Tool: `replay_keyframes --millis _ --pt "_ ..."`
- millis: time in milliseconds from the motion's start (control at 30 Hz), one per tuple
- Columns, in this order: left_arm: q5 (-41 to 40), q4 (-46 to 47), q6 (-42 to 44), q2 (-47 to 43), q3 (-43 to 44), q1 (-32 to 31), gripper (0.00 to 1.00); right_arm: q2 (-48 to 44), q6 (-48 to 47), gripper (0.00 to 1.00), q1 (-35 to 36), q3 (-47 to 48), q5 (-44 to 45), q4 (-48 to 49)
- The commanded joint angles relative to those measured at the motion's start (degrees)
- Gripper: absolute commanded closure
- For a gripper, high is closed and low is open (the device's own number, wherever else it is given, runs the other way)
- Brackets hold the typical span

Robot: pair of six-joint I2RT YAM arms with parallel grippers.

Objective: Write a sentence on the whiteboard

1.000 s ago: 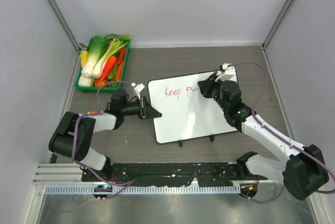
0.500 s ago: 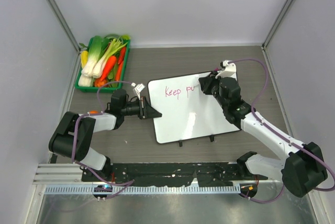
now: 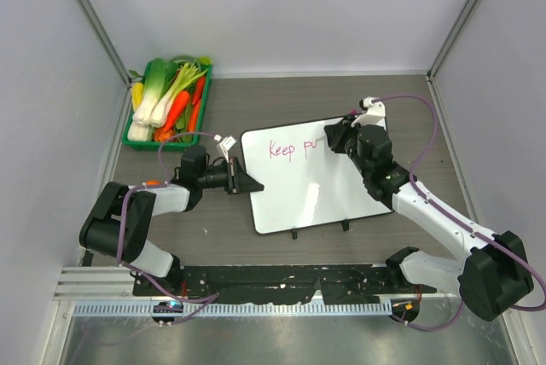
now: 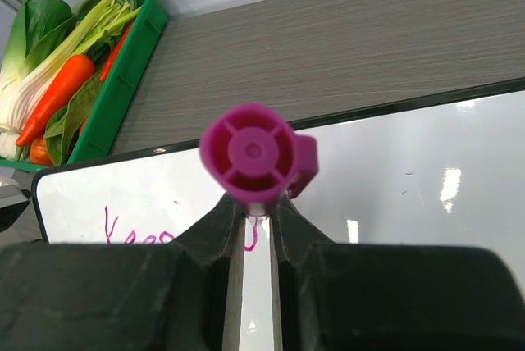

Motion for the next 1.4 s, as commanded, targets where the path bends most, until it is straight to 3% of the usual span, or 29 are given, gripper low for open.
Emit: replay_keyframes --millis 0,667,1367 --pt "-9.7 -7.3 5.9 1.9 -0.9 -1.1 1.00 -0.8 -1.7 1.00 -0.2 -0.2 1.0 -1.3" --pt "-9.8 -7.3 6.0 1.8 -0.9 -1.1 1.00 -2.4 -1.5 0.99 -0.3 -3.2 -0.6 -2.8" --pt "-9.9 -7.3 6.0 2.0 -0.9 -1.0 1.00 -5.6 -1.8 0.99 -0.2 0.3 -0.6 -0.3"
